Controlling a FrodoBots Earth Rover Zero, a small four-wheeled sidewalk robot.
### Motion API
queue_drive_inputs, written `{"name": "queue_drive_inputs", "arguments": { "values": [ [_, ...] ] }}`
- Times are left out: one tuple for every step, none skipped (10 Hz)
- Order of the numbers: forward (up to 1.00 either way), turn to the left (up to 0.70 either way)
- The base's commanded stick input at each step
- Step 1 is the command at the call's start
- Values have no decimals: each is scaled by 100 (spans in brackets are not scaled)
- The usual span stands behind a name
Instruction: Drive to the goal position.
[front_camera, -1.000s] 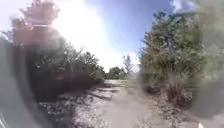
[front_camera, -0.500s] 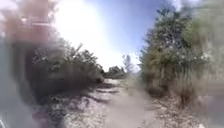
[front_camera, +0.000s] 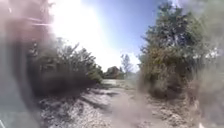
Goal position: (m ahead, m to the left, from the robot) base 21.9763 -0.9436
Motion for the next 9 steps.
{"name": "queue_drive_inputs", "arguments": {
  "values": [
    [70,0],
    [70,0],
    [70,0],
    [70,0],
    [70,0],
    [70,0],
    [70,0],
    [70,0],
    [70,0]
  ]
}}
